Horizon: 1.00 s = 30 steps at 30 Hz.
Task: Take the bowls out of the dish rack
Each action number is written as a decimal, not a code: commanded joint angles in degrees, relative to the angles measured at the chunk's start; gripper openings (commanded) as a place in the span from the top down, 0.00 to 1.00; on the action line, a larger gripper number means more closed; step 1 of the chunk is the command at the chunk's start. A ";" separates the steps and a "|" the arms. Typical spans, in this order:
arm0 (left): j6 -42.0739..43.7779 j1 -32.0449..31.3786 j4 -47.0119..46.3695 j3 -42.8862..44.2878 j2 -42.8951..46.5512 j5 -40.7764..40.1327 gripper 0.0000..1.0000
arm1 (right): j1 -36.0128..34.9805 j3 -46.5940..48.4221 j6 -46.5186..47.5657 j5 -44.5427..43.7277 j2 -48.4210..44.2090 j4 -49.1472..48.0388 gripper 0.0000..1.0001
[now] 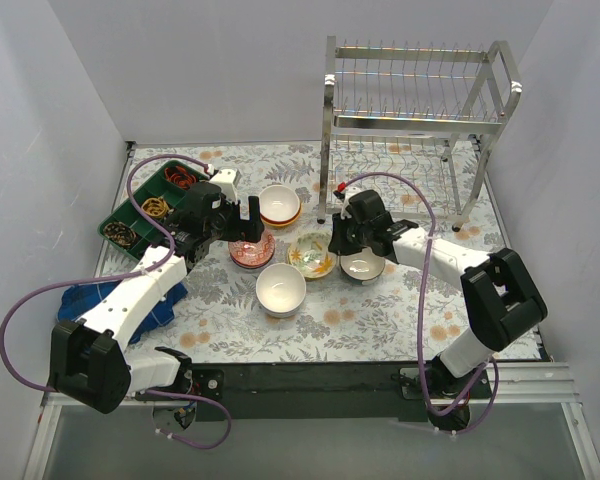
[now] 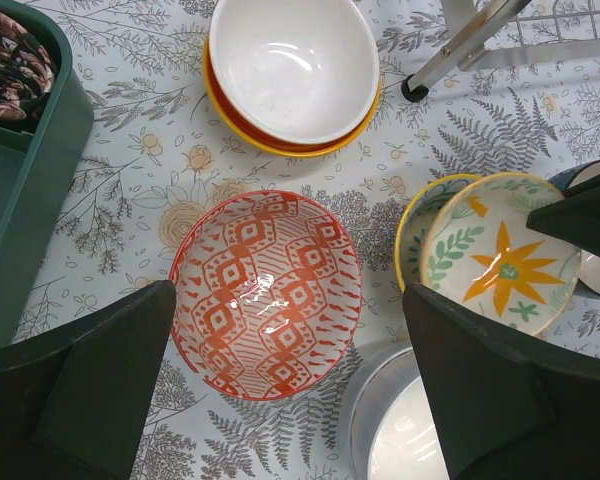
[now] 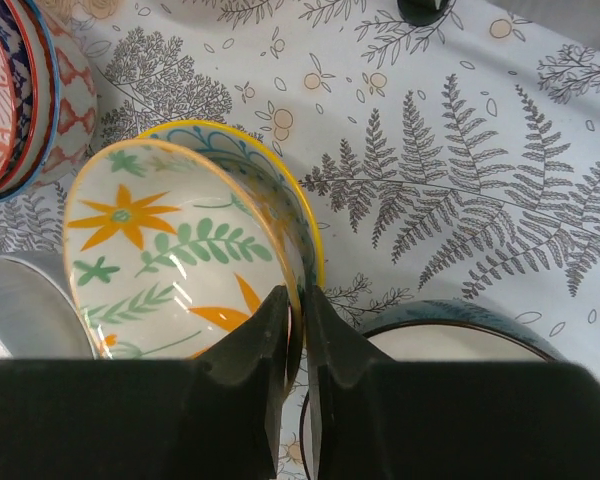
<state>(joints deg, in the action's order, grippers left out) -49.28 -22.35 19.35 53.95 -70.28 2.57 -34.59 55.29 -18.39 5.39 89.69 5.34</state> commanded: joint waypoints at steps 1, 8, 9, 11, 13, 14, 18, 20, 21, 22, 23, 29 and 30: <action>0.41 -0.24 -0.46 0.19 1.90 0.42 0.02 | -0.04 2.11 -1.73 2.96 1.36 -4.73 0.76; 0.50 -0.24 -0.46 0.19 1.99 0.25 0.02 | -0.30 2.19 -0.15 2.00 0.58 -4.73 0.50; 0.50 -0.15 -0.46 0.10 2.16 0.16 0.02 | -0.39 2.11 0.02 1.30 -0.38 -4.73 0.48; 0.50 -0.24 -0.54 0.01 2.34 -0.11 0.02 | -0.30 1.84 0.99 -2.11 -1.70 -4.47 0.42; 0.50 -0.24 -0.72 -0.08 2.95 -0.37 0.02 | -0.39 1.40 2.04 -4.76 -3.99 -4.12 0.37; 0.41 -0.24 -1.07 -0.16 3.30 -0.37 0.02 | -0.39 1.14 2.39 -7.56 -4.95 -4.11 0.31; -0.12 -0.15 -1.95 -1.31 5.76 -1.86 0.02 | -0.22 -0.88 4.33 -14.25 -11.44 -3.59 0.19; -0.73 -0.15 -1.17 -1.48 8.04 -4.49 0.02 | 0.31 -1.76 5.64 -19.07 -14.18 -2.98 0.13; -1.17 -0.24 -0.64 -1.48 9.19 -5.20 0.02 | 0.57 -2.46 6.08 -20.84 -17.15 -2.88 0.11; -1.43 -0.15 -0.20 -1.57 10.24 -6.68 0.02 | 1.18 -3.86 6.52 -22.60 -18.75 -2.80 0.11; -1.87 -0.24 0.68 -2.01 12.86 -7.66 0.02 | 1.63 -4.83 6.88 -25.75 -20.50 -2.53 0.09; -4.51 -0.15 7.08 -2.98 22.72 -15.57 0.02 | 7.33 -11.68 8.72 -33.50 -34.39 -0.69 0.05; -4.95 -0.24 8.14 -2.80 25.60 -16.53 0.02 | 8.04 -12.56 8.72 -34.12 -37.89 0.18 0.05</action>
<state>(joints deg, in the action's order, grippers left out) -52.14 -22.35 21.91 51.53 -51.81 -7.03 -29.63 46.19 -11.53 -20.29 60.01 3.88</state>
